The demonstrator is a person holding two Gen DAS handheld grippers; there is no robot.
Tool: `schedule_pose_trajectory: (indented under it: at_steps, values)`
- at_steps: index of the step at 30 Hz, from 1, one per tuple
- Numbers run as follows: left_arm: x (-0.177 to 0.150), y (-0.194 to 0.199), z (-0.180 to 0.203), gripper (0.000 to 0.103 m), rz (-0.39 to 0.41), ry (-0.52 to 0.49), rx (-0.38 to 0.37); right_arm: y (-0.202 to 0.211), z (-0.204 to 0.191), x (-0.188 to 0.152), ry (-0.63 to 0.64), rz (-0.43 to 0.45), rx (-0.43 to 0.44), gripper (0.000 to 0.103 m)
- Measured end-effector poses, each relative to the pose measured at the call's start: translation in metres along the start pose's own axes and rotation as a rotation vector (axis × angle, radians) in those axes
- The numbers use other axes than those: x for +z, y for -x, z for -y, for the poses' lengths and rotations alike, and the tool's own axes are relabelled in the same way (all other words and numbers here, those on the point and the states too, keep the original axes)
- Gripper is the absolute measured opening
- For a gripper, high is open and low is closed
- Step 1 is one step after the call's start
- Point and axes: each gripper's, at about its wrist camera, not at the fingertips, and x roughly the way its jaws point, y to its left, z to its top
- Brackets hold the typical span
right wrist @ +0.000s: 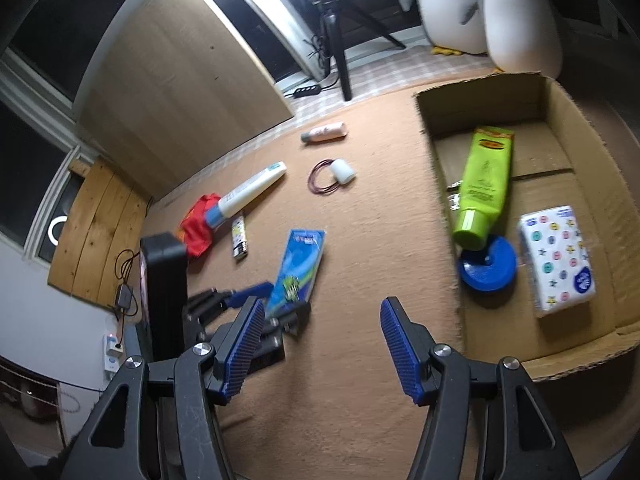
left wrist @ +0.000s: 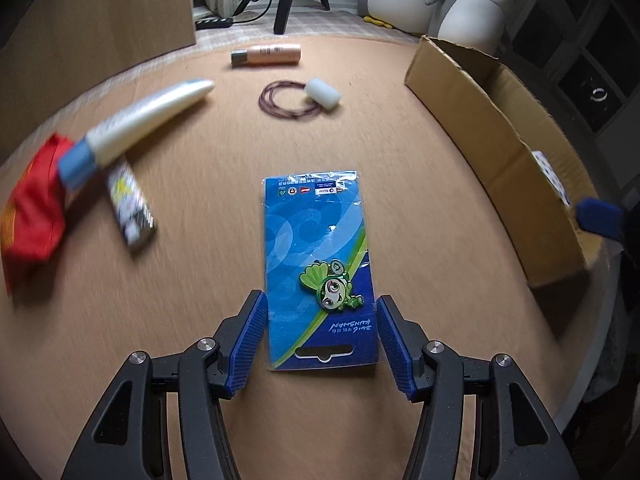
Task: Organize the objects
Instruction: 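Move the left tool over the blue cartoon card packet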
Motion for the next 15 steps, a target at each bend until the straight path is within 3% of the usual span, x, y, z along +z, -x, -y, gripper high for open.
schedule_pose_trajectory:
  at_steps: [8, 15]
  values:
    - [-0.042, 0.016, 0.011, 0.060, 0.001, 0.076, -0.040, -0.019, -0.014, -0.008, 0.030, -0.053, 0.025, 0.057]
    - [-0.054, 0.022, 0.009, 0.062, 0.002, 0.138, -0.109, -0.043, -0.026, -0.023, 0.070, -0.129, 0.035, 0.057]
